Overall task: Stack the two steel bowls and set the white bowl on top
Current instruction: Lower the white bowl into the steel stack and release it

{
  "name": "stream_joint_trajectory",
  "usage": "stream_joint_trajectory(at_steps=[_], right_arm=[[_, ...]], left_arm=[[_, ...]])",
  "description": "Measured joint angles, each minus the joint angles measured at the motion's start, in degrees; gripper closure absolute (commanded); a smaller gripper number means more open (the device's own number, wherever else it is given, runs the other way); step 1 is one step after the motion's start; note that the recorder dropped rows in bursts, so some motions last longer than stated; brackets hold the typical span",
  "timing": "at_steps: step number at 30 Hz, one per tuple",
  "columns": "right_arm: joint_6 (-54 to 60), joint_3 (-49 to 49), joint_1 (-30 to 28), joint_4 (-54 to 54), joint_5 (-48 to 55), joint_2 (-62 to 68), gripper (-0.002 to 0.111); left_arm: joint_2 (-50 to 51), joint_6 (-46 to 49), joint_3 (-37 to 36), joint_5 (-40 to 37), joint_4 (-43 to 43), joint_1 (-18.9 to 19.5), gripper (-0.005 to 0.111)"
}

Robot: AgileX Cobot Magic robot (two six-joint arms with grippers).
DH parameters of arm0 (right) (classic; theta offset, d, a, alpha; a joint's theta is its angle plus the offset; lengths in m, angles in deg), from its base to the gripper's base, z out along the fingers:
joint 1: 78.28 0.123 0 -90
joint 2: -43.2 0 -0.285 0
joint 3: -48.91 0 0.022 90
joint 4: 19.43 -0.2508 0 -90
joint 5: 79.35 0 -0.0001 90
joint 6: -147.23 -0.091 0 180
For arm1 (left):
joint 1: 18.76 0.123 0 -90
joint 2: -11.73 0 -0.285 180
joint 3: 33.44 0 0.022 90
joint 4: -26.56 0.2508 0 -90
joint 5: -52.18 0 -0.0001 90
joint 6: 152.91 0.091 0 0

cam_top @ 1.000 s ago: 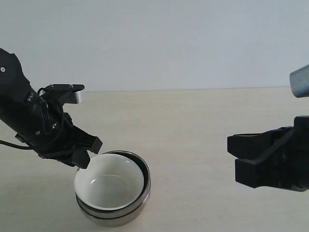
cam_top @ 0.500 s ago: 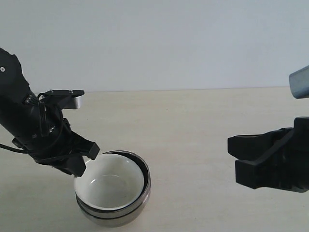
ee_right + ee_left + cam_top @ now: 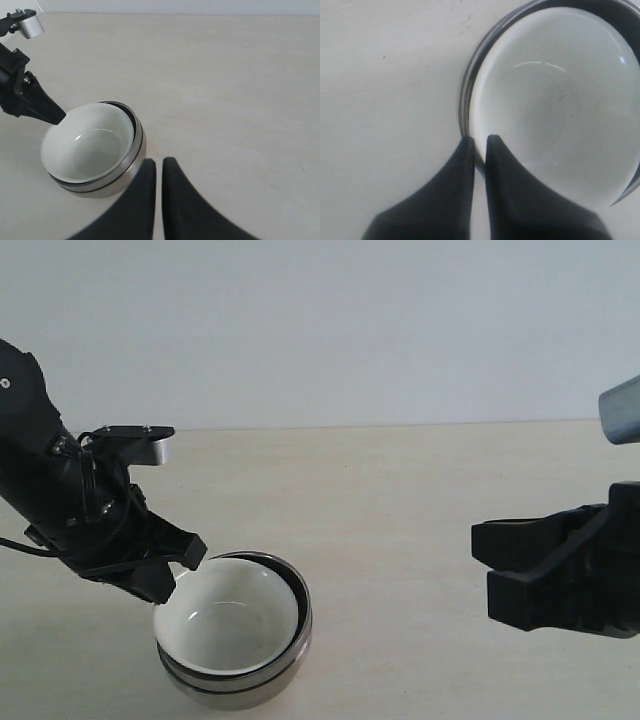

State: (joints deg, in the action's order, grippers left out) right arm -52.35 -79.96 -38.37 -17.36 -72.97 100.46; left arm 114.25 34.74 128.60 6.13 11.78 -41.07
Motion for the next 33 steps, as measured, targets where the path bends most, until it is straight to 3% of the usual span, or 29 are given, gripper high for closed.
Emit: stream_joint_trajectory(at_steps=[33], right_arm=[[0.0, 0.0, 0.0, -0.1, 0.6, 0.0, 0.108]], left_arm=[[1.6, 0.0, 0.0, 2.1, -1.3, 0.0, 0.103]])
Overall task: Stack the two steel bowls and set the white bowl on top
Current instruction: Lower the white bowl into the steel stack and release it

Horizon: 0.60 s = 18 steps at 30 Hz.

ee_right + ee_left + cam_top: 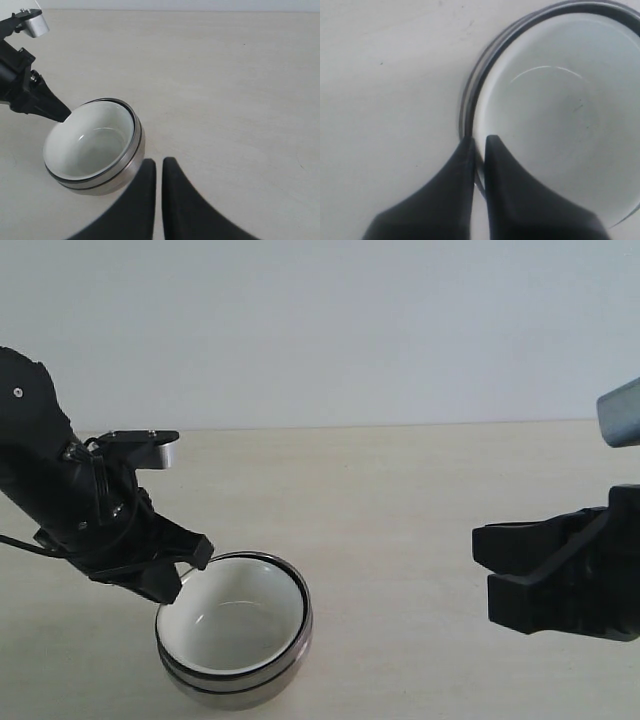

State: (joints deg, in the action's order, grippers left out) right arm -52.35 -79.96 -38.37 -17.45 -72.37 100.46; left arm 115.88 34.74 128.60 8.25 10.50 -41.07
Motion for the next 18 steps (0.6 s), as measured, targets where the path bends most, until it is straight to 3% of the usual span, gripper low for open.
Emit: stream_joint_trajectory(at_steps=[18], right_arm=[[0.0, 0.0, 0.0, -0.2, 0.0, 0.0, 0.108]], left_arm=[[0.0, 0.0, -0.1, -0.4, -1.6, 0.0, 0.103]])
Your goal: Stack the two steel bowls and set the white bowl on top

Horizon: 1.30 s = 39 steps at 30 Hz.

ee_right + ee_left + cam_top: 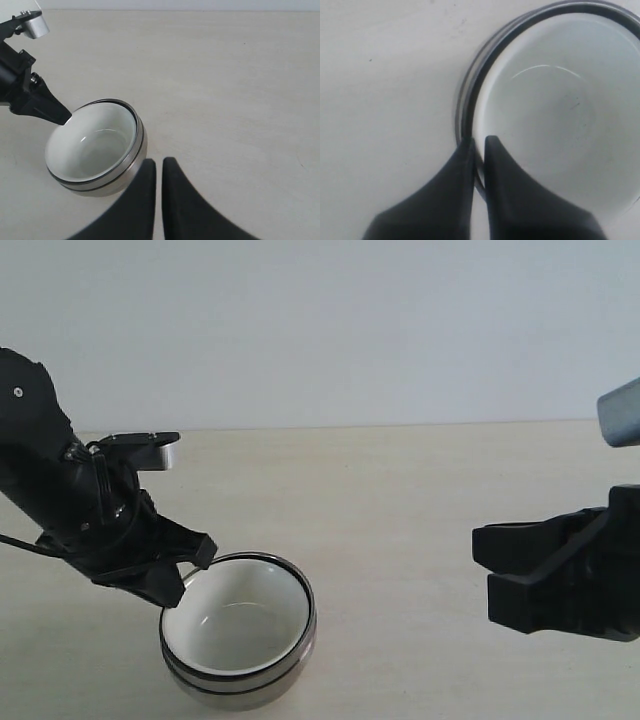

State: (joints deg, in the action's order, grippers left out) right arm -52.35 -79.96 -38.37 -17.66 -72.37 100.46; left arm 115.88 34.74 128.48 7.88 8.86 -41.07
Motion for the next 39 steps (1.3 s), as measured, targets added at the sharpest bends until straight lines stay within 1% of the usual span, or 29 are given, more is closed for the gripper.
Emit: stream_joint_trajectory(at_steps=[18, 26, 30, 34, 35, 36, 38, 39], right_arm=[[0.0, 0.0, 0.0, -0.1, 1.2, 0.0, 0.108], [0.0, 0.0, 0.0, -0.1, 1.2, 0.0, 0.108], [0.4, 0.0, 0.0, -0.1, -0.1, 0.0, 0.108], [0.5, 0.0, 0.0, -0.1, -1.6, 0.0, 0.108], [0.7, 0.0, 0.0, -0.1, -2.4, 0.0, 0.108], [0.7, 0.0, 0.0, -0.1, -3.1, 0.0, 0.108], [0.7, 0.0, 0.0, -0.1, -5.1, 0.0, 0.108], [0.7, 0.0, 0.0, -0.1, -5.6, 0.0, 0.108]], left_arm=[[0.0, 0.4, -0.1, -1.7, 0.8, 0.0, 0.103], [-5.1, 0.5, -0.1, -2.2, 2.5, 0.0, 0.103], [-11.6, 0.4, -0.6, -1.1, 2.3, 0.0, 0.103], [-21.4, 0.4, -4.7, 4.9, -1.2, 0.0, 0.103], [-26.1, 0.9, -7.8, 8.6, -4.0, 0.0, 0.103], [-28.8, 1.8, -9.8, 10.6, -6.3, 0.0, 0.103], [-35.9, 7.1, -16.2, 14.8, -13.7, 0.0, 0.103], [-38.3, 9.0, -18.3, 16.0, -16.1, 0.0, 0.103]])
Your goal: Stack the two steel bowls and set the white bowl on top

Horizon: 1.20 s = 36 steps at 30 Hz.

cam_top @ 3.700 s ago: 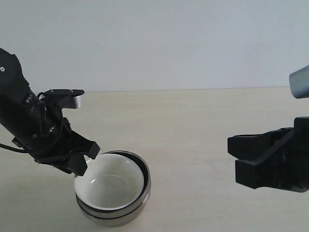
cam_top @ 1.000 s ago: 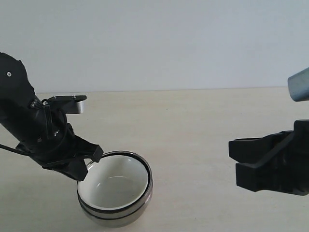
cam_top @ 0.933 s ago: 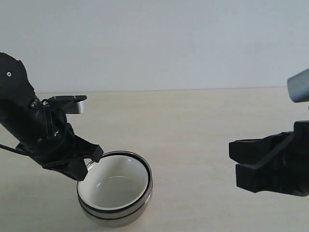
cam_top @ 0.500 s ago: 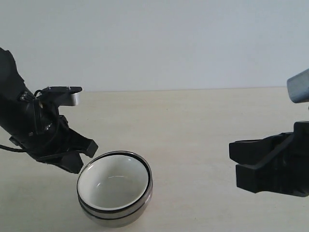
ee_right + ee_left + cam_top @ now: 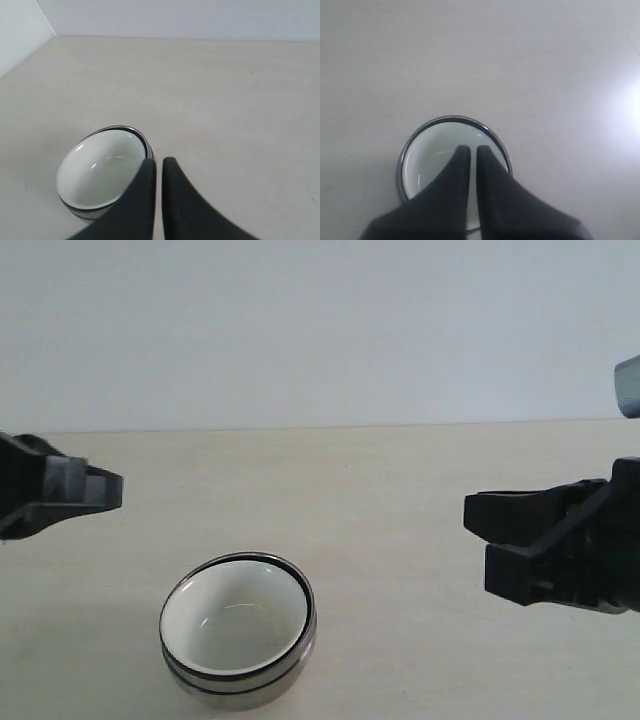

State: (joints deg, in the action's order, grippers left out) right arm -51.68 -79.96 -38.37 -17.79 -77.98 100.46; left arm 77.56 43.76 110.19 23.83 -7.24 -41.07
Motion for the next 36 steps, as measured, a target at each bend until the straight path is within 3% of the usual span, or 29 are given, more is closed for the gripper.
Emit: stream_joint_trajectory(at_steps=[5, 11, 25, 36], right_arm=[[-0.4, 0.0, 0.0, 0.0, 1.6, 0.0, 0.108], [-2.4, 0.0, 0.0, 0.0, 7.9, 0.0, 0.108], [-2.6, 0.0, 0.0, -0.1, 8.0, 0.0, 0.108], [-2.6, 0.0, 0.0, -0.1, 8.0, 0.0, 0.108]], left_arm=[[-12.1, 3.6, -8.3, 3.5, -7.5, 0.0, 0.103], [-21.9, 4.0, -12.4, 4.0, -8.5, 0.0, 0.103], [-23.7, 4.0, -12.4, 4.4, -8.5, 0.2, 0.103], [-45.9, 11.0, -12.5, 10.2, -8.5, 13.2, 0.103]])
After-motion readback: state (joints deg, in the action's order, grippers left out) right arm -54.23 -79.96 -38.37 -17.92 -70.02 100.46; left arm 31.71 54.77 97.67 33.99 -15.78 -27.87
